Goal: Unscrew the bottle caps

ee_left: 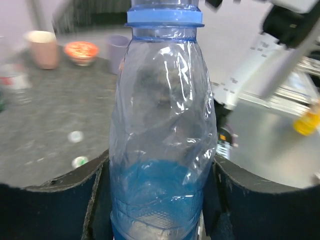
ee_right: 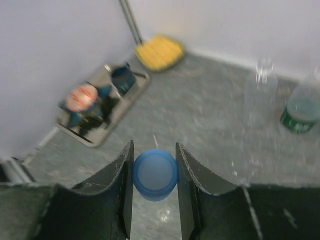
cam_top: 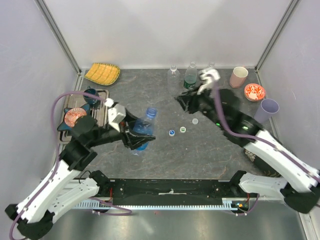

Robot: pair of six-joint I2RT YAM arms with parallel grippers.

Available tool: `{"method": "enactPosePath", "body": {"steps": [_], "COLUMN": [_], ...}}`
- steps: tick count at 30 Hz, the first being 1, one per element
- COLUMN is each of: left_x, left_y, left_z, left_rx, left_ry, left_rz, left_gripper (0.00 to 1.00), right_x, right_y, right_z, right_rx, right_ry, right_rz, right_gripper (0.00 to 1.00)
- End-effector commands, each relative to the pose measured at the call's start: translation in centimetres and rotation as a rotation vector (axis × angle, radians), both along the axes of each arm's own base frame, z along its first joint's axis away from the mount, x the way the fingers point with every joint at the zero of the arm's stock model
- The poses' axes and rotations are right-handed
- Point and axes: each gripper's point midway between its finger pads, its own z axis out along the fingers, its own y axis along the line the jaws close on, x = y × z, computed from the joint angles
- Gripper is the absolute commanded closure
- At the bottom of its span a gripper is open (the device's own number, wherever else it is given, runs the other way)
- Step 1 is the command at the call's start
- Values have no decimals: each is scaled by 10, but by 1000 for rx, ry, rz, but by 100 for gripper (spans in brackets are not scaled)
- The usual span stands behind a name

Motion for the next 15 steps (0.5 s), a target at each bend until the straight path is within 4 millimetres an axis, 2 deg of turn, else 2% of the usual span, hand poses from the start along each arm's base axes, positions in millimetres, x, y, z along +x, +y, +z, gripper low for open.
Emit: {"method": "enactPosePath", "body": {"steps": [1,2,3,4,5,7,8,9,10,11,12,13,15], "left_x": [39,39,35,37,37,35,34,34,32,32,31,30,29], "left_y": [50,55,63,68,70,75,76,78,81,82,84,87,89], "left_z": [0,-5,-1,-6,-12,-17,-20,-21,-22,-22,-22,-21,-23], "left_rx": [-22,-20,-37,-25,-12,-1,4,2,-1,-4,-6,-17,-15], "left_ry": [-94,-96,-117,-109,-104,-99,-95,-94,-96,-100,-100,-108,-105], "left_rz": [412,434,458,489,498,511,516,519,527,533,541,549,552], "left_gripper": [54,54,54,54,54,54,54,54,54,54,54,54,53], "right_x": [34,41,46,50,58,68,76,81,86,92,94,97,102], "right_y": [14,24,31,37,46,61,72,77,82,90,94,98,107], "right_z": [-113,-138,-151,-162,-189,-201,-218,-227,-253,-252,-261,-284,-296], "right_rx": [-151,-183,-184,-194,-238,-248,-271,-285,-326,-323,-333,-364,-368], "right_ry": [218,258,271,289,330,350,376,388,426,424,440,475,497], "right_rz": [-113,-108,-105,-103,-101,-87,-81,-84,-87,-84,-78,-77,-68], "right_gripper": [100,100,100,100,100,100,100,100,100,100,100,100,100]}}
